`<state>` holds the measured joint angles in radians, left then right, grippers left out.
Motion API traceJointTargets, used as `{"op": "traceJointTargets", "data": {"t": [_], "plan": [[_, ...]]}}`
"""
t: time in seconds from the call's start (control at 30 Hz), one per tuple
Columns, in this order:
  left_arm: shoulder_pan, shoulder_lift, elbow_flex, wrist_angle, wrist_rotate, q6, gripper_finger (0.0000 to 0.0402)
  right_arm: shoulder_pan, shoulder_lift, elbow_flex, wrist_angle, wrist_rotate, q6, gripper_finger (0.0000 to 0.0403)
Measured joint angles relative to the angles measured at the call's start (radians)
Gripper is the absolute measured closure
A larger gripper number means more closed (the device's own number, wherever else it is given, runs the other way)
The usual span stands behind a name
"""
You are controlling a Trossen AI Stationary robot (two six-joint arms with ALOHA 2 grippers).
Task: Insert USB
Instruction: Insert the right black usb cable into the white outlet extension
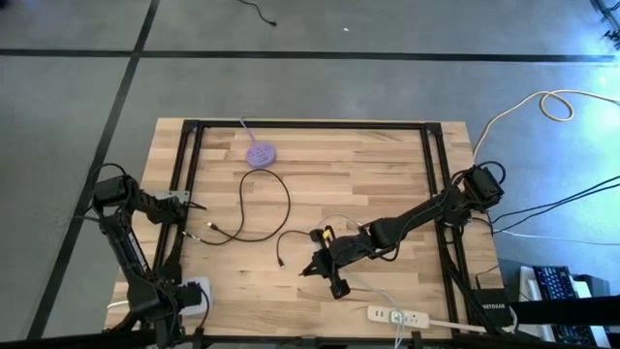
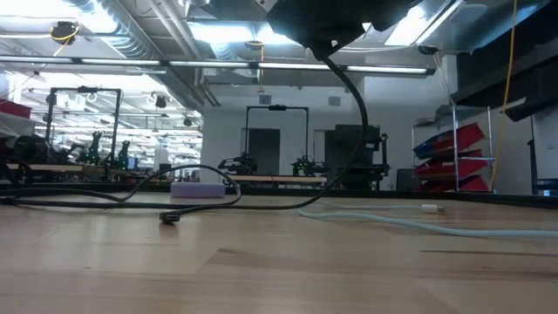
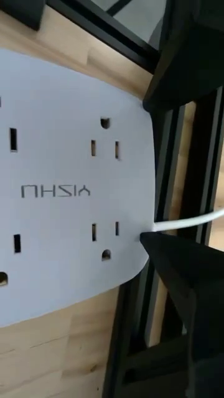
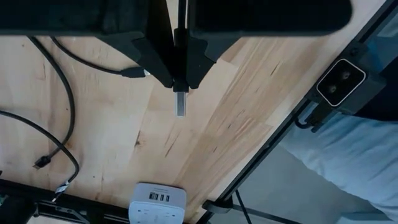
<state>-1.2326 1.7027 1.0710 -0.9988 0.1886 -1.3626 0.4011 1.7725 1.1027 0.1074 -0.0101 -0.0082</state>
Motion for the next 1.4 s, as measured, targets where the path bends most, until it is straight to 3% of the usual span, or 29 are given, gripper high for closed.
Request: {"op": "traceJointTargets", "data": {"t": [0.23, 0.47, 0.67, 0.8, 0.9, 1.2, 1.4], "plan": [[0.024, 0.006, 0.018, -0.028, -0.101, 0.113, 0.0087, 0.000, 0.000, 0.000, -0.004, 0.000, -0.004, 0.0402], [0.057, -0.003, 0.041, -0.027, -0.111, 0.072, 0.0087, 0.000, 0.000, 0.000, -0.004, -0.001, -0.004, 0.0402], [0.038, -0.018, 0.163, -0.127, -0.310, 0.150, 0.0087, -0.002, 0.000, 0.000, -0.002, -0.001, -0.004, 0.0402], [0.011, -0.019, 0.196, -0.299, -0.246, 0.256, 0.0087, -0.002, 0.000, 0.000, -0.004, -0.001, -0.004, 0.0402], [-0.008, -0.019, 0.196, -0.324, -0.168, 0.302, 0.0087, -0.002, 0.000, 0.000, -0.003, -0.001, -0.001, 0.0402], [0.025, -0.021, 0.078, -0.113, -0.070, 0.190, 0.0087, -0.002, 0.000, 0.000, -0.002, -0.001, 0.001, 0.0402], [0.045, -0.021, -0.005, -0.124, 0.042, 0.088, 0.0087, -0.001, 0.000, 0.000, -0.002, -0.001, 0.003, 0.0402]]}}
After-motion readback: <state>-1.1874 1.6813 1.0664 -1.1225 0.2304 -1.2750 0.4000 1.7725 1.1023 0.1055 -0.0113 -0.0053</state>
